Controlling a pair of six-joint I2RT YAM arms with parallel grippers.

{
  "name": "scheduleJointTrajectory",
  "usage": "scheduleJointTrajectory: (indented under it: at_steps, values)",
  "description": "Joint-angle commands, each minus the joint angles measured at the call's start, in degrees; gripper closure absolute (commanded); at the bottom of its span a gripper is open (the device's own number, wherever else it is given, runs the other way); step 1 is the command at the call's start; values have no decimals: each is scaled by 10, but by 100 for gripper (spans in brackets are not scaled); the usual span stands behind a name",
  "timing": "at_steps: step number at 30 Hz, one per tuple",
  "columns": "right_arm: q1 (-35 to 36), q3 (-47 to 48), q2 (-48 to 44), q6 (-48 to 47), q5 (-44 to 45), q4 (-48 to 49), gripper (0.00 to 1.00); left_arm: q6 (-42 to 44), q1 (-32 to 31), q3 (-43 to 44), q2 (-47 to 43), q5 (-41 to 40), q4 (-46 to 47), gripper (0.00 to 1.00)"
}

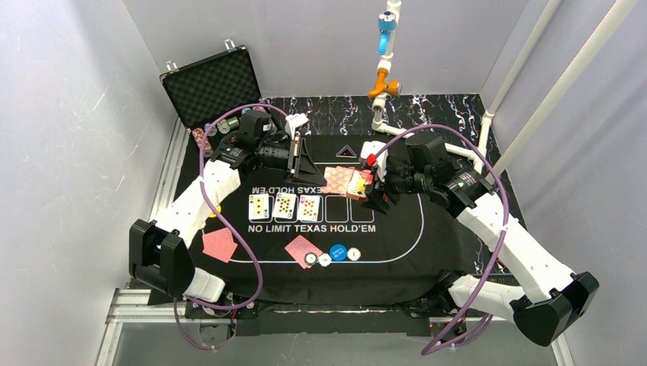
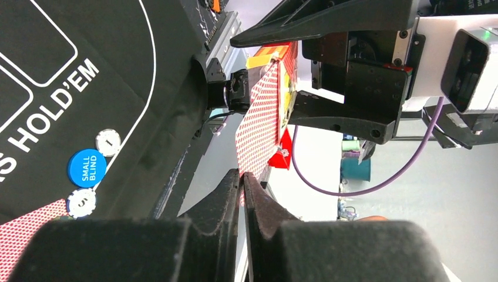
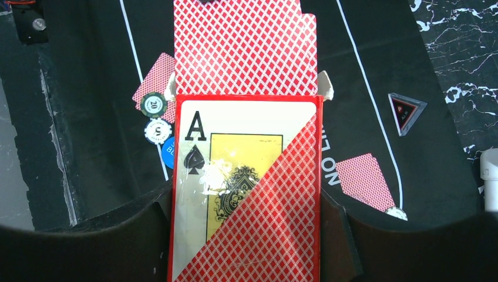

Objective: Distribute texas hold em gaming equipment

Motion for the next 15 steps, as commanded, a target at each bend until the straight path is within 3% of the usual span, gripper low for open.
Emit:
scheduleJointTrajectory:
  at_steps: [1,15]
  values:
    - [3,12,-11,4,-6,34,99,1,-3,10,-34,15,9,98]
    - [3,6,-18,2,2,25,99,18,8,38,-49,16,-17,100]
